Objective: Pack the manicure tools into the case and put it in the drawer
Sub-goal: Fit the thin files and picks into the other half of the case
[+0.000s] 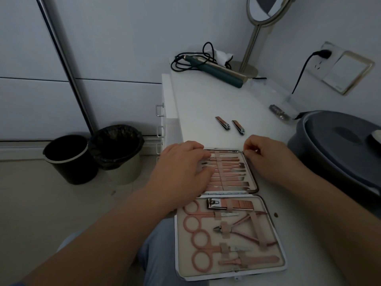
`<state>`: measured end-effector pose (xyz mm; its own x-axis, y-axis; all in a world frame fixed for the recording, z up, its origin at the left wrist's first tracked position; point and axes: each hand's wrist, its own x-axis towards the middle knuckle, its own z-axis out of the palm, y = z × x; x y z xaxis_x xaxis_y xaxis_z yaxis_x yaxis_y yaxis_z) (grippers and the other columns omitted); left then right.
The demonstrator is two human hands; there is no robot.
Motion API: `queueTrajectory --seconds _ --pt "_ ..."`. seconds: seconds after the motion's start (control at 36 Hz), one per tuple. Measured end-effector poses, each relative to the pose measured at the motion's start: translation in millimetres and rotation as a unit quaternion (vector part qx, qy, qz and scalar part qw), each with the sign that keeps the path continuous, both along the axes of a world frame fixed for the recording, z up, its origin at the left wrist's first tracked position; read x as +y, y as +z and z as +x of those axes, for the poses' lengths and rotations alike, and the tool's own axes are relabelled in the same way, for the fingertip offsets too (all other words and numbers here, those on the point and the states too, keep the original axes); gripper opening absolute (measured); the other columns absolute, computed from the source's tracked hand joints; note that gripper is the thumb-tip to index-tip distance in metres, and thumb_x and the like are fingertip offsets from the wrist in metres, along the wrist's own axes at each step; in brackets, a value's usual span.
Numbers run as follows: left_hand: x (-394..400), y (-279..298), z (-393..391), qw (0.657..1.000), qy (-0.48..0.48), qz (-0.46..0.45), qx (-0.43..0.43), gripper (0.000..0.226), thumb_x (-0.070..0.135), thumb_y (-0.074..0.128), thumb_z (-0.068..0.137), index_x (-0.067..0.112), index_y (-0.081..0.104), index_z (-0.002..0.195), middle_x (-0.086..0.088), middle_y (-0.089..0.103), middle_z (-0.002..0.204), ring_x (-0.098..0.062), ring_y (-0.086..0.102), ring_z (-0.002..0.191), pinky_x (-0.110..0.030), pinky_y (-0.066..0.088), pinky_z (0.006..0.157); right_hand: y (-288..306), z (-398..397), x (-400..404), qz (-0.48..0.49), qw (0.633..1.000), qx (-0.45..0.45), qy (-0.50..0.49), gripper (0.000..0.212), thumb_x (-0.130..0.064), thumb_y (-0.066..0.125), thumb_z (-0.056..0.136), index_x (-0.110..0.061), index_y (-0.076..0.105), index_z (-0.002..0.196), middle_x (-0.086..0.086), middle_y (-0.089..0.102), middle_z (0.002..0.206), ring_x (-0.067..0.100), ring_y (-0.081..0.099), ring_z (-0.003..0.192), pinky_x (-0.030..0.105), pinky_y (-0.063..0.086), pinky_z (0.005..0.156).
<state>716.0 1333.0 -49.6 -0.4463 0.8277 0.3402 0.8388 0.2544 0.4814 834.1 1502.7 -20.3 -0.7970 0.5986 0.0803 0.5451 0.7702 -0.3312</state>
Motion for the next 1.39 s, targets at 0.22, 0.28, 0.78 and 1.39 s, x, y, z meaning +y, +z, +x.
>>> queueTrajectory --seconds 0.22,0.28,0.78,1.39 --pt "0.4 -1.9 0.0 1.0 -0.003 0.014 -0.013 0.036 0.04 0.056 0.081 0.025 0.061 0.113 0.007 0.055 0.123 -0.011 0.047 0.109 -0.025 0.026 0.095 11.1 -1.9 3.5 0.062 0.995 -0.068 0.048 0.01 -0.025 0.048 0.09 -0.028 0.053 0.082 -0.009 0.05 0.086 0.01 0.051 0.079 0.026 0.041 0.067" --pt "0.5 -2.5 0.1 1.0 -0.001 0.018 -0.013 0.035 0.04 0.057 0.08 0.025 0.062 0.112 0.006 0.055 0.122 -0.011 0.047 0.109 -0.026 0.027 0.096 13.4 -3.4 2.3 0.118 0.986 -0.09 0.076 0.01 -0.026 0.045 0.091 -0.028 0.051 0.083 -0.007 0.049 0.091 0.011 0.051 0.079 0.027 0.043 0.068" --pt "-1.4 -2.7 0.3 0.999 -0.008 0.048 0.003 0.038 0.039 0.054 0.082 0.024 0.059 0.116 0.004 0.053 0.127 -0.009 0.043 0.115 -0.02 0.01 0.102 13.7 -25.2 0.0 0.156 0.959 -0.16 0.175 0.009 -0.025 0.04 0.094 -0.026 0.049 0.093 -0.009 0.039 0.091 0.009 0.043 0.082 0.024 0.038 0.073" --pt "-5.8 -1.7 -2.0 0.99 -0.002 0.105 -0.092 0.031 0.03 0.059 0.083 0.025 0.06 0.113 0.012 0.055 0.122 0.005 0.033 0.122 -0.008 0.012 0.1 -1.6 -51.8 20.5 0.067 0.993 0.062 -0.07 0.029 -0.039 0.053 0.088 -0.021 0.06 0.11 0.0 0.052 0.111 0.012 0.048 0.093 0.027 0.039 0.076"
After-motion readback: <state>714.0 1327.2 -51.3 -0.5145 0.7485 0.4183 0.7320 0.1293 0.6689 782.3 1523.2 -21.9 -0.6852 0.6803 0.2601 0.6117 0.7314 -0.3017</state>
